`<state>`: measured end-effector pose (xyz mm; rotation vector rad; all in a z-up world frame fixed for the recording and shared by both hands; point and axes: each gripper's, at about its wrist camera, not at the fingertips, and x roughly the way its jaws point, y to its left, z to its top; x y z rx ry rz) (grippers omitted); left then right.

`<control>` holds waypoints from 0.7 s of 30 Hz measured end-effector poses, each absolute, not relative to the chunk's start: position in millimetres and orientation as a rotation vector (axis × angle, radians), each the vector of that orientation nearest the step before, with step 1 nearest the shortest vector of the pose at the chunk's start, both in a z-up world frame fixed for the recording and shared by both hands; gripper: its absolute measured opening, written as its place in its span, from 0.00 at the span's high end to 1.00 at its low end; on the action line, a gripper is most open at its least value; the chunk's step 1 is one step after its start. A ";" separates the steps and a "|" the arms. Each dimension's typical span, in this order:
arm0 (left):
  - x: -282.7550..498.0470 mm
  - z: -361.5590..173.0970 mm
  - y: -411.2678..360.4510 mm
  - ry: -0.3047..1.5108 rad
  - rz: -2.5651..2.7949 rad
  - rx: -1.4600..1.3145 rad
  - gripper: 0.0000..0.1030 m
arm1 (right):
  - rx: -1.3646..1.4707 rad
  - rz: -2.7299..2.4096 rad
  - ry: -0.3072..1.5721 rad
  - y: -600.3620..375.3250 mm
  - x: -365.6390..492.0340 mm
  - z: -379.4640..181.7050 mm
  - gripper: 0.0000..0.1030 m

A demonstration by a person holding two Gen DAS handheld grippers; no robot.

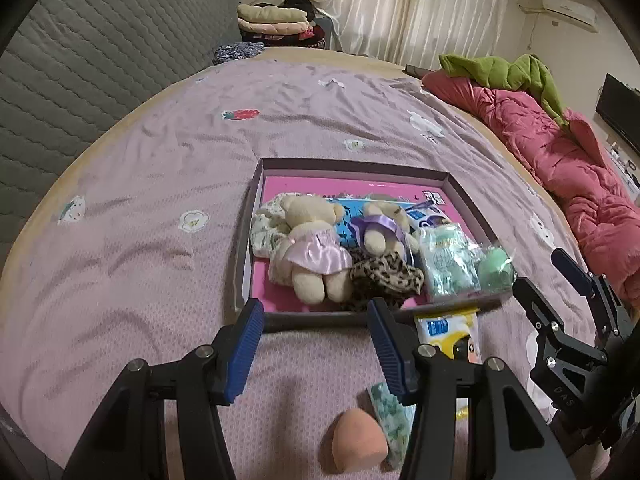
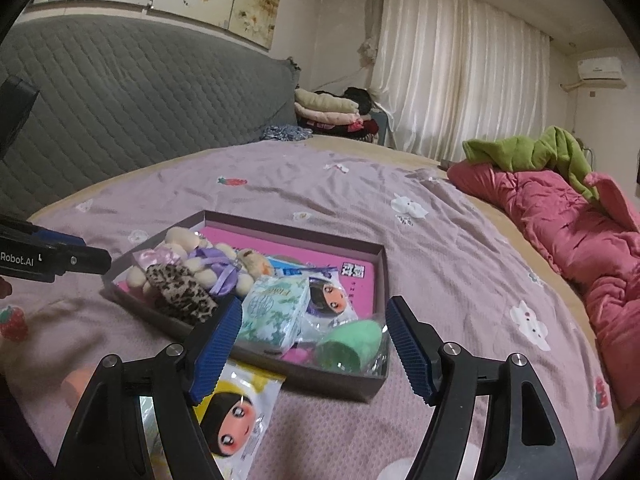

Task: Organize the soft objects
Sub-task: 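Withdraw both open tools from the tray back over the bedspread, then move both tools toward the peach makeup sponge and the floral tissue pack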

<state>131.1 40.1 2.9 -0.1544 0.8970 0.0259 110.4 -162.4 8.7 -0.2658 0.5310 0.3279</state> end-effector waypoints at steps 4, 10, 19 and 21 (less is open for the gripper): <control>119.9 5.3 41.1 0.897 0.022 -0.160 0.48 | -0.265 0.325 0.549 -162.6 98.0 7.9 0.27; 106.3 11.0 39.7 0.891 0.008 -0.160 0.48 | -0.269 0.329 0.564 -158.4 78.6 9.6 0.27; 85.6 20.2 32.7 0.889 -0.020 -0.148 0.48 | -0.266 0.303 0.559 -155.3 55.6 16.7 0.27; 80.9 21.8 29.9 0.886 -0.025 -0.142 0.48 | -0.260 0.295 0.559 -156.8 51.0 18.7 0.27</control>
